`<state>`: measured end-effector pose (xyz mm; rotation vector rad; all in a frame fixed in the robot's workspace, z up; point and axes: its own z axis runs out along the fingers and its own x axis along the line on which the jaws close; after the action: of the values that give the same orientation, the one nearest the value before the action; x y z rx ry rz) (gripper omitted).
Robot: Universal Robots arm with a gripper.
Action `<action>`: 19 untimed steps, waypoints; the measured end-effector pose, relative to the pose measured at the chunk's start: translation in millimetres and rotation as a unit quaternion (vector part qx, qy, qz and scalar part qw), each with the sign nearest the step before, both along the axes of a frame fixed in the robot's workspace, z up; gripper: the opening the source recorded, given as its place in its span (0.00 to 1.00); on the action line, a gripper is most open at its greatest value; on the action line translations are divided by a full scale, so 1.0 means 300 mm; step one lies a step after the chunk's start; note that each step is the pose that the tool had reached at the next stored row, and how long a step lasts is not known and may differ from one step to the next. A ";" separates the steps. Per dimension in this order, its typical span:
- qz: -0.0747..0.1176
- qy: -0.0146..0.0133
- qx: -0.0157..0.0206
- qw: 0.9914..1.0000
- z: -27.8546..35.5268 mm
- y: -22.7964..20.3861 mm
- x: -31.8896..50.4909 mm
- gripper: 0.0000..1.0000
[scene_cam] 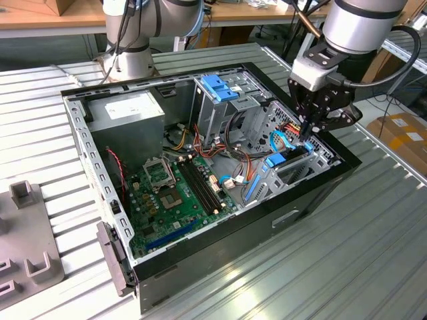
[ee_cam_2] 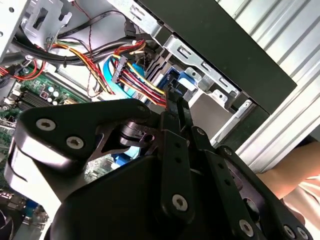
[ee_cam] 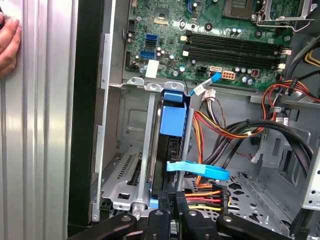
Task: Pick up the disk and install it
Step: 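Insert the second disk wire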
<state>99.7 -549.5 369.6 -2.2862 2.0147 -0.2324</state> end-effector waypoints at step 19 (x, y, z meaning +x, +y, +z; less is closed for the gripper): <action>-0.014 0.012 0.038 0.999 -0.026 -0.030 0.002 0.16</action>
<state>100.3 -558.3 361.9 -2.2271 2.0321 -0.1296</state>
